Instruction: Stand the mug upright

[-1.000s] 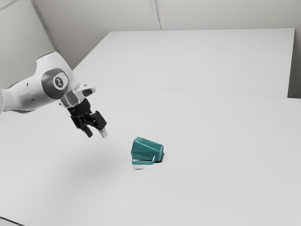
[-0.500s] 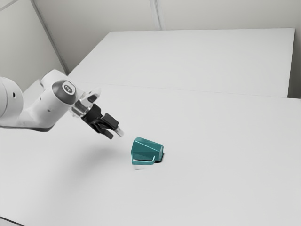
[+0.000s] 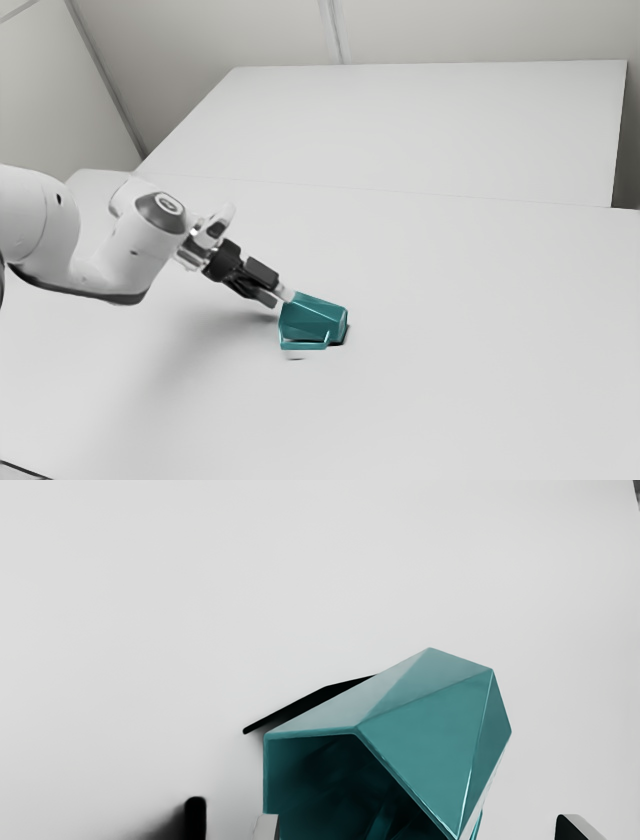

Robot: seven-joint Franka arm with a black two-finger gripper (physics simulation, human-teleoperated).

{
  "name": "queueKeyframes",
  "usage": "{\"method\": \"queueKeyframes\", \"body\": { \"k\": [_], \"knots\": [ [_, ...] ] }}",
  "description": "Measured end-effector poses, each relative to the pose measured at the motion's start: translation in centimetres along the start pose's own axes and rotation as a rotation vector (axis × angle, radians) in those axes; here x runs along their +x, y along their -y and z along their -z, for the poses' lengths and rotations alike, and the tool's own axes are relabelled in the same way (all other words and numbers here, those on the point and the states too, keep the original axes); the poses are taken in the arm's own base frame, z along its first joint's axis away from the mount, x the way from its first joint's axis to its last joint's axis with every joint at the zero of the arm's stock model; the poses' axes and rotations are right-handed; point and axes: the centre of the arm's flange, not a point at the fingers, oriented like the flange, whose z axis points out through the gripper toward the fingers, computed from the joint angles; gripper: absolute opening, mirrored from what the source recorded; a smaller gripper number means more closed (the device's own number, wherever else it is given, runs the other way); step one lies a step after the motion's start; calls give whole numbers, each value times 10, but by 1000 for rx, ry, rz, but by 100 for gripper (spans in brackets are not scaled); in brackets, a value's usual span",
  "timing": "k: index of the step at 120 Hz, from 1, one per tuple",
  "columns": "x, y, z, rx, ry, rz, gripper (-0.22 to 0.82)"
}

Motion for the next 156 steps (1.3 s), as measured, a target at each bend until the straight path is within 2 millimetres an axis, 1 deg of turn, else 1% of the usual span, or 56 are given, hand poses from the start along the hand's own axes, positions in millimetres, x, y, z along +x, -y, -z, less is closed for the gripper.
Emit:
{"method": "queueKeyframes", "body": {
  "k": [10, 20, 57, 73, 76, 79, 92, 95, 98, 108, 114, 126, 138, 156],
  "knots": [
    [-8, 0, -8, -22, -9, 6, 60],
    [-9, -4, -14, -38, -18, -1, 60],
    [0, -23, -35, -56, -60, -46, 60],
    [1, -27, -42, -61, -75, -51, 60],
    [0, -27, -43, -61, -77, -50, 57],
    [0, -27, -43, -60, -78, -50, 52],
    [-6, -23, -45, -56, -75, -41, 24],
    [-7, -23, -45, -55, -75, -39, 18],
    [-7, -22, -45, -54, -74, -38, 15],
    [-7, -22, -44, -48, -74, -39, 8],
    [-6, -24, -43, -45, -76, -42, 2],
    [1, -36, -34, -39, -91, -57, -5],
    [5, -47, -32, -42, -95, -65, -13],
    [8, -60, -40, -46, -82, -64, -14]
  ]
}}
